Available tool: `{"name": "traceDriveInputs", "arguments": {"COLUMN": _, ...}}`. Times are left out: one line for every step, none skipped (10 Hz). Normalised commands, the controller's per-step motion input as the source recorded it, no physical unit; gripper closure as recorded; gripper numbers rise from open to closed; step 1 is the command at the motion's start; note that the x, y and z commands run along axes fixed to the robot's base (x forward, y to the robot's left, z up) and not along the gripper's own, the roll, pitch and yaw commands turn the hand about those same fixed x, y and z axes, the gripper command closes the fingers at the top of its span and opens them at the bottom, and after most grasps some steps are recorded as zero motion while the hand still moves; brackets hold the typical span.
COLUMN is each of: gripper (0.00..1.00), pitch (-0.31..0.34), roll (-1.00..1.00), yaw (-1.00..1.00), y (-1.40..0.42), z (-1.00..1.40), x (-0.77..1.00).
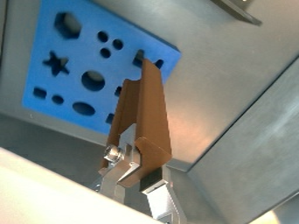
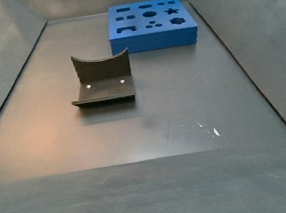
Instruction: Insert the arch object.
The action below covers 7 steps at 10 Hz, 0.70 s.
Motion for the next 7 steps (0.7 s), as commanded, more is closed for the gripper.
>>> {"name": "traceDriveInputs", "arguments": {"gripper": 1.00, "pitch": 0.000, "roll": 0.05, "yaw": -1.00, "y": 0.02, "z": -0.09, "x": 0.00}}
{"name": "traceDriveInputs", "arguments": {"gripper": 1.00, "pitch": 0.000, "roll": 0.06, "yaw": -1.00, "y": 0.00, "z": -0.12, "x": 0.00}}
{"name": "traceDriveInputs", "arguments": {"gripper": 1.00, "pitch": 0.000, "roll": 0.08, "yaw": -1.00, "y": 0.00, "z": -0.15, "x": 0.00}}
{"name": "traceDriveInputs", "arguments": {"gripper": 1.00, "pitch": 0.030, "roll": 0.13, "yaw": -0.95, "y": 0.01, "z": -0.26, "x": 0.00}}
{"name": "traceDriveInputs", "arguments": {"gripper": 1.00, "pitch": 0.179, "roll": 0.20, "yaw": -0.77, "y": 0.07, "z": -0.45, "x": 0.00}}
{"name": "traceDriveInputs", "arguments": {"gripper": 1.00, "pitch": 0.247, "roll": 0.19, "yaw": -0.69, "y": 0.03, "z": -0.39, "x": 0.00}}
{"name": "traceDriveInputs", "arguments": {"gripper": 1.00, "pitch": 0.203, "roll": 0.19, "yaw": -0.68, "y": 0.00, "z": -0.46, "x": 0.06}}
